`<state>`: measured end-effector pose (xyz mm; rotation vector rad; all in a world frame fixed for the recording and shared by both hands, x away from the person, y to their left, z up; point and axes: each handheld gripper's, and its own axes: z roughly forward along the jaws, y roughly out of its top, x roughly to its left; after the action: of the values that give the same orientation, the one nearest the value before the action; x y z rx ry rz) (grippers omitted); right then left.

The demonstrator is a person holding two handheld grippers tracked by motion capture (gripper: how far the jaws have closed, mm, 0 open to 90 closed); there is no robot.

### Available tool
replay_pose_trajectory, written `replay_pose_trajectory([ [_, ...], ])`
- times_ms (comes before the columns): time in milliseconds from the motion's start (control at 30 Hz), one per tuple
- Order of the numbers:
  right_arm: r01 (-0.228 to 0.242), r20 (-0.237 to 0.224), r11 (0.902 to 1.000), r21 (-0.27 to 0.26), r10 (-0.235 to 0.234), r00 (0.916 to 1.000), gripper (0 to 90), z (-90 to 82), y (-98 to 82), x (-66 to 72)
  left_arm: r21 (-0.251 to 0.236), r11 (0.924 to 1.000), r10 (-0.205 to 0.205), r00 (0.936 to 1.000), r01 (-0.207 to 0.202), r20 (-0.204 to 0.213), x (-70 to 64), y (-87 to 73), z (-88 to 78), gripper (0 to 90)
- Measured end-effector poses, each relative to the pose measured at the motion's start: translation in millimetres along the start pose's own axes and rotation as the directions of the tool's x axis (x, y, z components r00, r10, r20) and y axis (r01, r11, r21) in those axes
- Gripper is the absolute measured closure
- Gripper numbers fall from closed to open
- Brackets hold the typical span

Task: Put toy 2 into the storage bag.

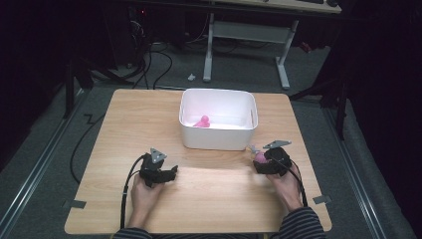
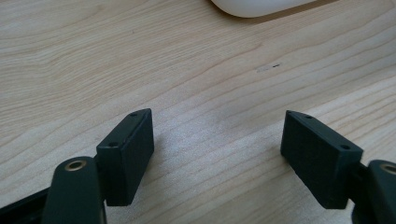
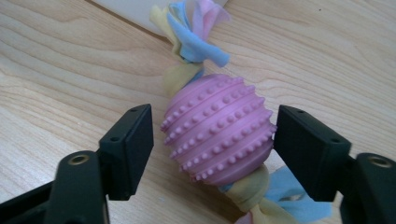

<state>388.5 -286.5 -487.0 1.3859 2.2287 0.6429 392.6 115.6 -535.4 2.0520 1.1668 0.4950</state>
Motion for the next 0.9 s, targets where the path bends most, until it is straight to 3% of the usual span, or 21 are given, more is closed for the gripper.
replay_pose_trajectory([
  [333, 0.025, 0.012, 0.9996, -0.01, -0.025, 0.9996, 35.0, -3.2, -0.9, 3.3, 0.0, 1.0, 0.0, 1.0, 0.0, 0.001, 0.1, 0.0, 0.0, 25.9],
  [900, 0.045, -0.004, 0.9971, -0.062, -0.045, 0.999, 35.4, -32.5, -7.8, 0.3, 0.0, 1.0, 0.001, 1.0, -0.001, 0.0, -0.1, 0.0, 0.1, 25.8],
])
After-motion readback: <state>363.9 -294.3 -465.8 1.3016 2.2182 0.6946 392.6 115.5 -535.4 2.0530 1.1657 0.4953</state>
